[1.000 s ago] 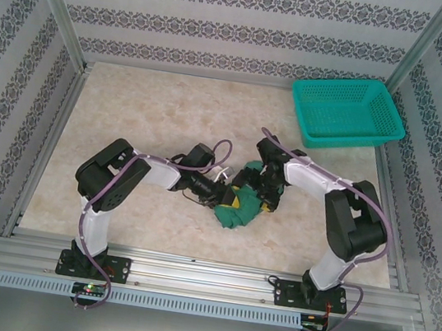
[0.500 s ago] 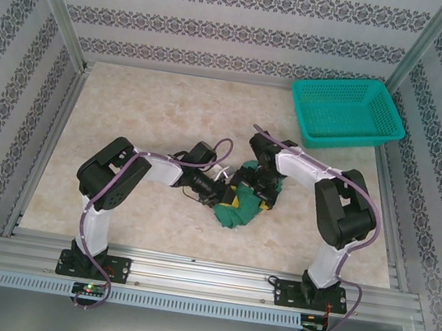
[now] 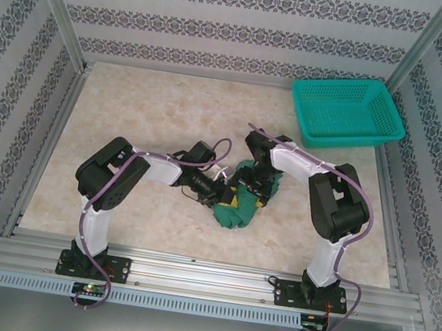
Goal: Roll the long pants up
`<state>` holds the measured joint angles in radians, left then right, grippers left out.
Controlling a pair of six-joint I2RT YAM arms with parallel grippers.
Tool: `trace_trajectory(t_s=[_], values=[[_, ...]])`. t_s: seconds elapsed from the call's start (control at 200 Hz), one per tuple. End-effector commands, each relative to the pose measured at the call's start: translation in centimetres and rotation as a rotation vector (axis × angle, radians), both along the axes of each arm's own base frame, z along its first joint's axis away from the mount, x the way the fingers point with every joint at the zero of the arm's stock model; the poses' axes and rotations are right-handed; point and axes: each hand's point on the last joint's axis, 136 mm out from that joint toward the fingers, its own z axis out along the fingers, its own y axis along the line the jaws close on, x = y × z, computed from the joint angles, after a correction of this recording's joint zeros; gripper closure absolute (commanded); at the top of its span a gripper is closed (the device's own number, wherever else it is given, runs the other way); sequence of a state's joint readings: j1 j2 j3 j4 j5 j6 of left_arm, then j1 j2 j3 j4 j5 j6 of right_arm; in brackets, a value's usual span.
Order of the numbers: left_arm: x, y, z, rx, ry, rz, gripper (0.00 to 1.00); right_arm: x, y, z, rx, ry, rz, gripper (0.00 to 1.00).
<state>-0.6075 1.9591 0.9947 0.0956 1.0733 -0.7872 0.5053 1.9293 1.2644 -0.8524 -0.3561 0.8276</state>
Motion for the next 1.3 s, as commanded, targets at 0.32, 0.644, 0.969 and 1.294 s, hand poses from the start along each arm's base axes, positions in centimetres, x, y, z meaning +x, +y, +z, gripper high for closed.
trace_trajectory(t_s=[0.32, 0.644, 0.969, 1.294], values=[[5.7, -0.1, 12.5, -0.118, -0.506, 0.016, 0.52, -8.0, 1.4, -8.8, 0.056, 0.185, 0.038, 1.00], [8.5, 8.3, 19.0, 0.079, -0.719, 0.215, 0.00, -6.4, 1.9, -6.7, 0.087, 0.090, 0.017, 1.00], [8.5, 14.9, 11.2, 0.301, -0.617, 0.356, 0.03, 7.6, 1.0, 11.1, 0.193, -0.343, -0.031, 1.00], [10.8, 13.7, 8.9, 0.293, -0.561, 0.345, 0.08, 21.3, -7.5, 25.6, 0.292, -0.700, -0.285, 1.00]])
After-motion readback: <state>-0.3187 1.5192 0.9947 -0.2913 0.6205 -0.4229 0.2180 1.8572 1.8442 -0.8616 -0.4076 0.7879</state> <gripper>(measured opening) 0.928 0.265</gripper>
